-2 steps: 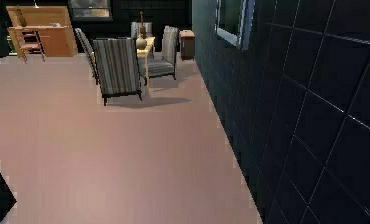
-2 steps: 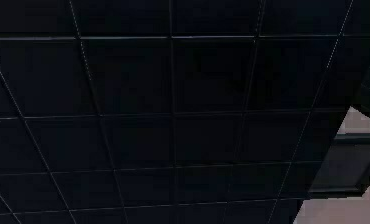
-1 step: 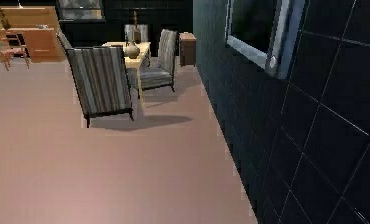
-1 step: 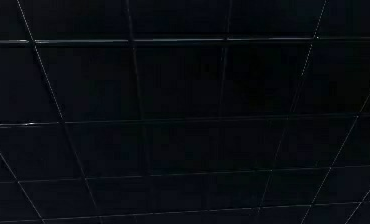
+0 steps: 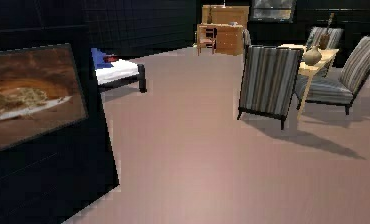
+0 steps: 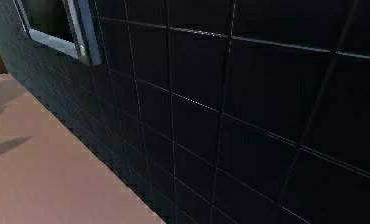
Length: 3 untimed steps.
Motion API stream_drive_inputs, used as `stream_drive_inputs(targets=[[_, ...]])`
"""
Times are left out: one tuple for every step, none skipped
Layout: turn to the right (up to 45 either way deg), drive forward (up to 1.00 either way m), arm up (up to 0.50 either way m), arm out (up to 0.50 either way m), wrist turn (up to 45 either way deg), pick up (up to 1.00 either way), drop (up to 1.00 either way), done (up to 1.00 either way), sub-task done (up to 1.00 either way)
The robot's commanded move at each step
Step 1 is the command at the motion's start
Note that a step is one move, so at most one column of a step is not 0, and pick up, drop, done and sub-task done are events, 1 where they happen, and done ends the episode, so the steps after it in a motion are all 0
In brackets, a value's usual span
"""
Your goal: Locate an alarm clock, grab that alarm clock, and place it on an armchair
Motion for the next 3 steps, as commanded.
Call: stream_drive_inputs(targets=[[-6.0, 0.0, 0.0, 0.0, 0.0, 0.0, 0.0, 0.0, 0.0], [0.0, 1.0, 0.0, 0.0, 0.0, 0.0, 0.0, 0.0, 0.0], [0.0, 0.6, 0.0, 0.0, 0.0, 0.0, 0.0, 0.0, 0.0]])
